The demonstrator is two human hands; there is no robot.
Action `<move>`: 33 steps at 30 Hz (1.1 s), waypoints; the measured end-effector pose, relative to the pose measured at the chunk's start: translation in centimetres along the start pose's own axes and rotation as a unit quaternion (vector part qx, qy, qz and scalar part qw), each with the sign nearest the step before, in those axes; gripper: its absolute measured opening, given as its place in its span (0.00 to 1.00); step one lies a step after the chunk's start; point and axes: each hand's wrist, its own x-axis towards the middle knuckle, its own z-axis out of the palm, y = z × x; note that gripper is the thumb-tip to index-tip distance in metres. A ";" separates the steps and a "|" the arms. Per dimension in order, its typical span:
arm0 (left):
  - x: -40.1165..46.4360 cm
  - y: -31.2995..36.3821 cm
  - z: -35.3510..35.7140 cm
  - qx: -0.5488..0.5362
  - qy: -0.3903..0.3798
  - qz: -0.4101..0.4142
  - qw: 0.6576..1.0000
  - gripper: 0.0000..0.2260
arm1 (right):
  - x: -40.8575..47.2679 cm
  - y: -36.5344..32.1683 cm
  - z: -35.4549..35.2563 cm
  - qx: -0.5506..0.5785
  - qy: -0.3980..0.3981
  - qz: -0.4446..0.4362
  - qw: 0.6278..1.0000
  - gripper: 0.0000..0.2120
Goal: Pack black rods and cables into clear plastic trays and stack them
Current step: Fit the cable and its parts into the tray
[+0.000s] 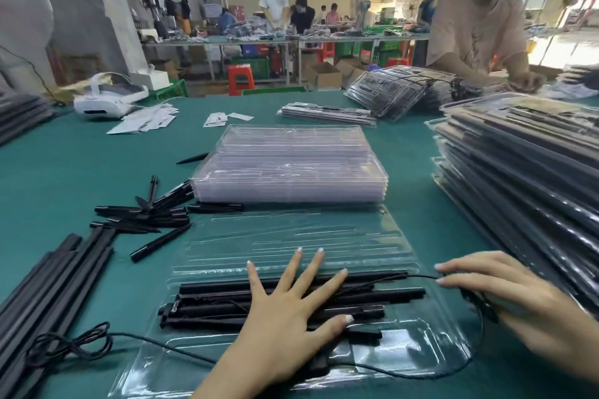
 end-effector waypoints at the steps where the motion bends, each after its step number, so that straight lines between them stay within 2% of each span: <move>1: 0.0 0.0 0.0 -0.002 -0.001 0.002 1.000 0.23 | 0.1 -0.4 0.0 0.045 0.012 0.031 0.998 0.16; 3: -0.1 -0.1 0.0 -0.007 -0.003 0.005 1.000 0.23 | 0.2 -1.2 0.5 0.146 0.059 0.110 0.981 0.23; 5: 0.0 -0.1 0.0 -0.014 0.000 0.004 1.000 0.22 | 0.6 -2.1 1.0 0.271 0.103 0.193 0.938 0.28; 6: 0.0 -0.1 0.0 -0.016 0.002 0.005 1.000 0.22 | 0.8 -2.3 1.3 0.321 0.119 0.228 0.912 0.27; 8: -0.1 0.1 0.0 -0.019 0.006 0.016 1.000 0.20 | 1.0 -2.2 1.6 0.371 0.133 0.282 0.875 0.17; 11: -0.1 0.3 -0.1 -0.019 0.022 0.098 0.995 0.19 | 1.0 -2.1 1.8 0.390 0.107 0.340 0.849 0.12; 13: 0.0 0.5 -0.3 -0.029 0.028 0.152 0.988 0.19 | 1.4 -2.6 1.6 0.403 0.097 0.342 0.843 0.08; 16: -0.2 0.5 -0.3 -0.079 0.038 0.172 0.981 0.18 | 1.5 -2.7 0.8 0.414 0.069 0.330 0.846 0.12; 18: -0.3 0.5 -0.2 -0.131 0.058 0.166 0.976 0.16 | 1.2 -2.3 0.4 0.375 0.049 0.310 0.872 0.18; 20: -0.4 0.4 -0.2 -0.182 0.081 0.153 0.968 0.11 | 1.1 -1.9 0.0 0.311 0.036 0.299 0.902 0.26; 21: -0.4 0.4 -0.2 -0.196 0.089 0.148 0.965 0.09 | 1.2 -1.9 -0.1 0.293 0.033 0.298 0.908 0.27; 23: -0.4 0.4 -0.1 -0.194 0.092 0.149 0.965 0.06 | 1.5 -2.2 0.0 0.286 0.039 0.288 0.913 0.22; 25: -0.4 0.5 -0.1 -0.173 0.089 0.156 0.968 0.10 | 1.8 -2.6 0.4 0.254 0.053 0.260 0.930 0.17; 28: -0.3 0.4 -0.1 -0.153 0.086 0.159 0.972 0.17 | 2.0 -2.9 1.0 0.166 0.101 0.193 0.962 0.16; 31: -0.2 0.5 -0.3 -0.154 0.064 0.158 0.973 0.14 | 2.0 -2.4 1.2 0.071 0.137 0.124 0.980 0.15; 33: -0.1 0.6 -0.3 -0.146 0.039 0.157 0.976 0.17 | 1.9 -1.7 0.9 0.014 0.145 0.079 0.986 0.15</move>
